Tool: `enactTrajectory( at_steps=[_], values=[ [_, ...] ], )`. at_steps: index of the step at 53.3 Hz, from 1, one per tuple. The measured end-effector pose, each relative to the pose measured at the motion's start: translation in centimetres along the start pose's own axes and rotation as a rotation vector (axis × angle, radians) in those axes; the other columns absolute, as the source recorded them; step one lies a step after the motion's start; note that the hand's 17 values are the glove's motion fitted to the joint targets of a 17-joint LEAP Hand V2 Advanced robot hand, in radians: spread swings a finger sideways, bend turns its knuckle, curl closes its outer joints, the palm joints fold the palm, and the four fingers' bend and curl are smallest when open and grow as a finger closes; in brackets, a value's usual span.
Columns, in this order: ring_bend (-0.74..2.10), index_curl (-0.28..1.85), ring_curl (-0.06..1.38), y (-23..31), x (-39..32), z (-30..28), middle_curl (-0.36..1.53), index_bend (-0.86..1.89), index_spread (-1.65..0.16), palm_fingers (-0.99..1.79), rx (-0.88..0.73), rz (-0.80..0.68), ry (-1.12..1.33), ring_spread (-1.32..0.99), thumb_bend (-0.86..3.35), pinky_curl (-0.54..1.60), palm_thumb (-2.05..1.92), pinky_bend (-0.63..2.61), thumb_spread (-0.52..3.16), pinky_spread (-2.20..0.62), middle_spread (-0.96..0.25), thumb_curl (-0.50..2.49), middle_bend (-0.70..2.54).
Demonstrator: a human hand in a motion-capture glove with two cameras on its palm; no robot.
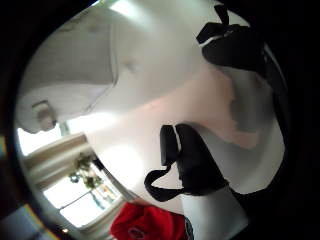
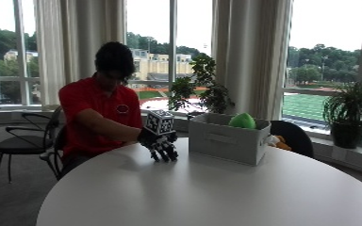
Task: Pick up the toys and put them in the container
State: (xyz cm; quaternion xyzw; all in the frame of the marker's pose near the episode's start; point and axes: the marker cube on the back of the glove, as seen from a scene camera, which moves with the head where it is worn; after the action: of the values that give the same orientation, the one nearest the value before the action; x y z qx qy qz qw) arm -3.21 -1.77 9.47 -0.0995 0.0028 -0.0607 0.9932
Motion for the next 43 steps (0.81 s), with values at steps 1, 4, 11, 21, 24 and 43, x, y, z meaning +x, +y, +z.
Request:
enactTrajectory(
  at_steps=[1,4,11,21,24,43],
  values=[
    [0.37,0.44,0.35,0.01,-0.02,0.01,0.33,0.19,-0.47,0.38,0.0,0.0,0.0,-0.5,-0.01,0.35,0.07,0.87,1.31,-0.26,-0.31,0.3,0.18],
    [0.37,0.44,0.35,0.05,-0.08,0.04,0.33,0.19,-0.47,0.38,0.001,-0.003,-0.001,-0.5,-0.01,0.35,0.07,0.87,1.31,-0.25,-0.31,0.3,0.18],
    [0.37,0.44,0.35,-0.18,0.22,-0.08,0.33,0.19,-0.47,0.38,-0.001,-0.004,-0.003,-0.5,-0.01,0.35,0.08,0.87,1.31,-0.25,-0.31,0.3,0.18],
    [0.37,0.44,0.35,0.24,-0.36,0.17,0.33,0.19,-0.47,0.38,-0.003,-0.004,-0.008,-0.5,-0.01,0.35,0.08,0.88,1.31,-0.25,-0.31,0.31,0.18],
    [0.37,0.44,0.35,0.26,-0.38,0.21,0.33,0.19,-0.47,0.38,-0.003,-0.001,-0.002,-0.5,-0.01,0.35,0.08,0.88,1.31,-0.25,-0.31,0.31,0.18],
    [0.37,0.44,0.35,0.11,-0.15,0.12,0.33,0.19,-0.47,0.38,-0.005,-0.011,-0.005,-0.51,-0.01,0.35,0.08,0.88,1.31,-0.25,-0.31,0.31,0.18]
  ],
)
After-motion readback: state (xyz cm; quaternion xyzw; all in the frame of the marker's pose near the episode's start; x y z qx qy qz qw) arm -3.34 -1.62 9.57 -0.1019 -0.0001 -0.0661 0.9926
